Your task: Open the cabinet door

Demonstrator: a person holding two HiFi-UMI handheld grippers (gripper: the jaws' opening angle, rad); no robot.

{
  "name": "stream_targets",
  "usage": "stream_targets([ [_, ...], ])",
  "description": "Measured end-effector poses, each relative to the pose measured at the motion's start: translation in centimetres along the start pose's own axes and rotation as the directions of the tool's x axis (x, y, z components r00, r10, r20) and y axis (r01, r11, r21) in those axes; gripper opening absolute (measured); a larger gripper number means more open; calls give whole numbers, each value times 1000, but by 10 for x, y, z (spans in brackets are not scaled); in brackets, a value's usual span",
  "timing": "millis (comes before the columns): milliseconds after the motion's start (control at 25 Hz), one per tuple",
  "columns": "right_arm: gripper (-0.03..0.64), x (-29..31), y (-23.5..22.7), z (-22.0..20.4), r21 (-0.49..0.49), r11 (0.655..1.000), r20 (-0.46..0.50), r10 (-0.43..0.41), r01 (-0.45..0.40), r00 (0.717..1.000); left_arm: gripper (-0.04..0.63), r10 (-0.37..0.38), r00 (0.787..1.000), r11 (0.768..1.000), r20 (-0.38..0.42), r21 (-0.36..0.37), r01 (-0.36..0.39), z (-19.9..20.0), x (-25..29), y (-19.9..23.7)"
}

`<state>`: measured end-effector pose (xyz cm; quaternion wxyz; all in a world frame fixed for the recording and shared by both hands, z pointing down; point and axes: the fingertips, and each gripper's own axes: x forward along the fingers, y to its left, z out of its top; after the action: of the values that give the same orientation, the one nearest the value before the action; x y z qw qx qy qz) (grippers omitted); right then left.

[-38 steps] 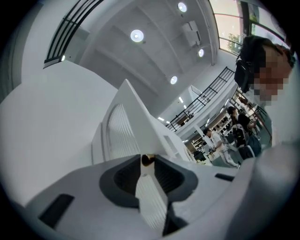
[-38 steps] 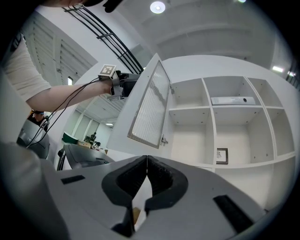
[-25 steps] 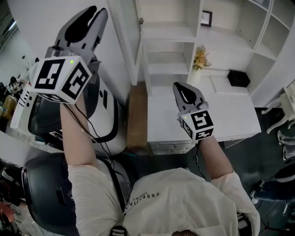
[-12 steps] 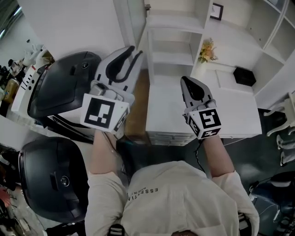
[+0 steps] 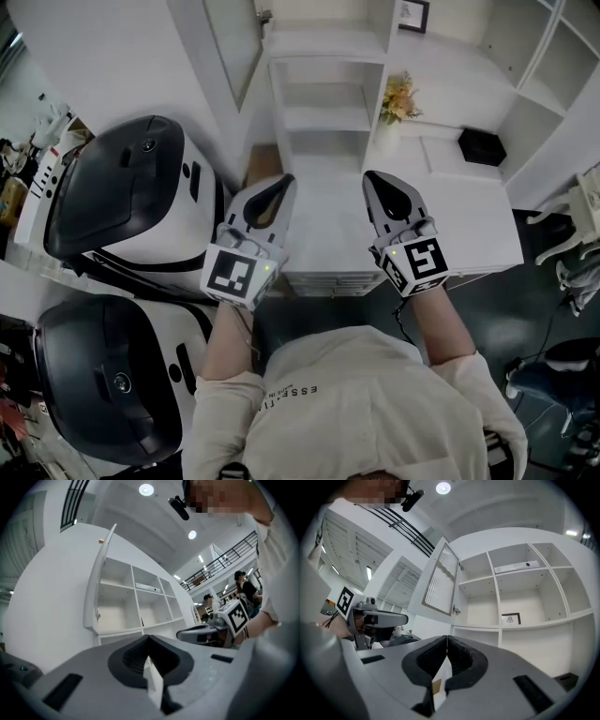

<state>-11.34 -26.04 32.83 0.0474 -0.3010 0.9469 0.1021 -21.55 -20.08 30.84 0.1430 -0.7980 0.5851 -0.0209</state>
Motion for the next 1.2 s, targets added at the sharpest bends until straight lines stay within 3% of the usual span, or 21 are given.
stream_targets([
  [200, 15, -12, -12, -10, 25, 1000, 9, 2, -2, 1000, 2, 1, 999, 1000, -39, -11, -2, -29, 8, -12],
  [400, 14, -19, -16, -6, 7, 1000, 40, 7, -8, 999, 2, -4, 999, 994, -40, -112, 0, -46, 11, -24],
  [720, 14, -29, -21, -4, 12, 1000, 48, 10, -11, 999, 2, 13, 998, 998, -55, -63, -16, -41, 15, -31],
  [1200, 14, -37, -16, -11, -9, 999, 33, 34, -34, 999, 2, 12, 998, 995, -59, -98, -18, -43, 16, -35],
])
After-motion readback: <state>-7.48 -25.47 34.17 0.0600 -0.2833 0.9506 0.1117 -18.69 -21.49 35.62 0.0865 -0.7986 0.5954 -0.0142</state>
